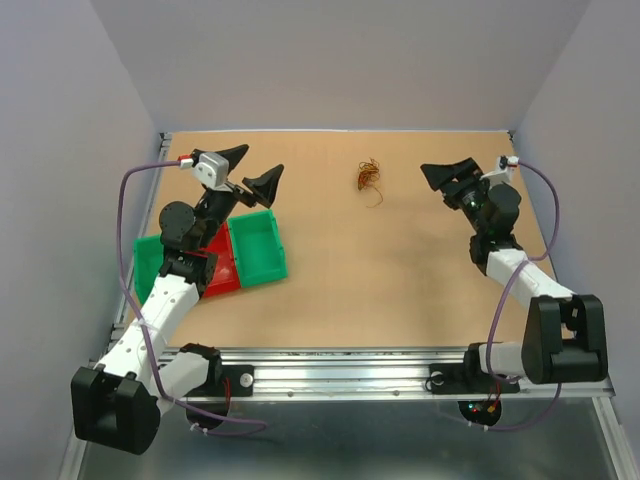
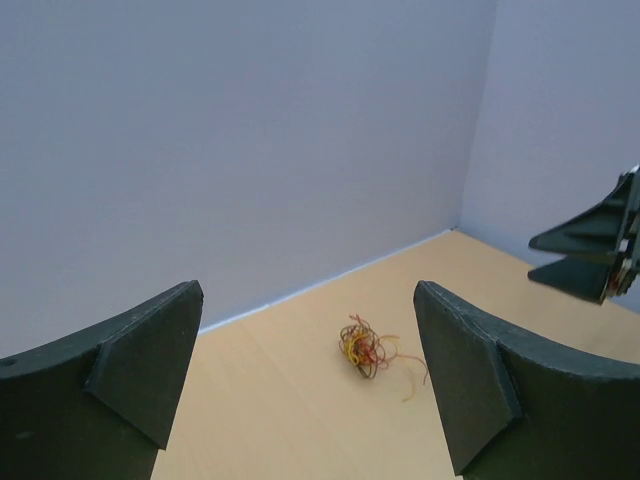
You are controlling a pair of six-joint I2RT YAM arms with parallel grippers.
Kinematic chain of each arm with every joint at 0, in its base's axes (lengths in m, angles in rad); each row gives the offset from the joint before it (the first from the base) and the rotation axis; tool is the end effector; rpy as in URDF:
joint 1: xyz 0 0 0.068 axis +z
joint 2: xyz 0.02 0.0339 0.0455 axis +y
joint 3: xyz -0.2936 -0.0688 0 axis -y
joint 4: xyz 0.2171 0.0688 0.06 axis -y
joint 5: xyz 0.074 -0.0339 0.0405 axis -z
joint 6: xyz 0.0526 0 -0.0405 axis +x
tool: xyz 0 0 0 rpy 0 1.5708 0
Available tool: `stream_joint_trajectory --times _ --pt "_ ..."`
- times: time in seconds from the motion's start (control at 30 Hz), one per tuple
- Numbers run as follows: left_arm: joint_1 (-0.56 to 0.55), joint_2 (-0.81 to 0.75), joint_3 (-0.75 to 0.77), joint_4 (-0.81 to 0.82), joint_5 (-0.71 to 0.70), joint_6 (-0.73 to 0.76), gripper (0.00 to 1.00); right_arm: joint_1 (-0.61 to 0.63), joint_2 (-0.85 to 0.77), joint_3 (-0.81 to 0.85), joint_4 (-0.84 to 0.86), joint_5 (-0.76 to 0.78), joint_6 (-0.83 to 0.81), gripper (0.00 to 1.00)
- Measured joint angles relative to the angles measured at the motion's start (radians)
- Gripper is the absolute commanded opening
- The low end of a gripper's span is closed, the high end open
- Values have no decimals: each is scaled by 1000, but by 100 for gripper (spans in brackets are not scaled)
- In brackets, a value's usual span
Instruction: Untangle the cables
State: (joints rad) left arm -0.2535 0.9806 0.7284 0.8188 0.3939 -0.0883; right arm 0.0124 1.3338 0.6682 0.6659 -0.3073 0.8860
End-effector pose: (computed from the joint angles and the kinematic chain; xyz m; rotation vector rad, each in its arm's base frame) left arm 0.1742 -0.0660 0.4272 0.4451 0.9675 -0.5069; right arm 0.2828 0.0194 0.3121 0.4611 1.5851 0.9362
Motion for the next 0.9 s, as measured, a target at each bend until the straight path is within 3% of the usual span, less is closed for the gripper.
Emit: stream_joint_trajectory --times 0.13,0.27,0.33,0.43,0.6,0.9 --pt "0 -2 2 -84 -20 34 99 0 -107 0 10 88 3 100" --pt "-1 -38 -27 -119 -154 56 99 0 -102 29 31 112 30 100" --pt "0 -83 -78 -106 -217 61 91 0 -60 60 31 90 28 100" --pt "1 -169 -175 -79 -235 113 96 10 24 106 28 57 -12 100" --pt "0 -154 -139 -113 -233 149 96 72 201 240 -84 56 -134 100" --pt "0 -78 -82 -250 -166 138 96 212 618 684 -387 105 -291 98"
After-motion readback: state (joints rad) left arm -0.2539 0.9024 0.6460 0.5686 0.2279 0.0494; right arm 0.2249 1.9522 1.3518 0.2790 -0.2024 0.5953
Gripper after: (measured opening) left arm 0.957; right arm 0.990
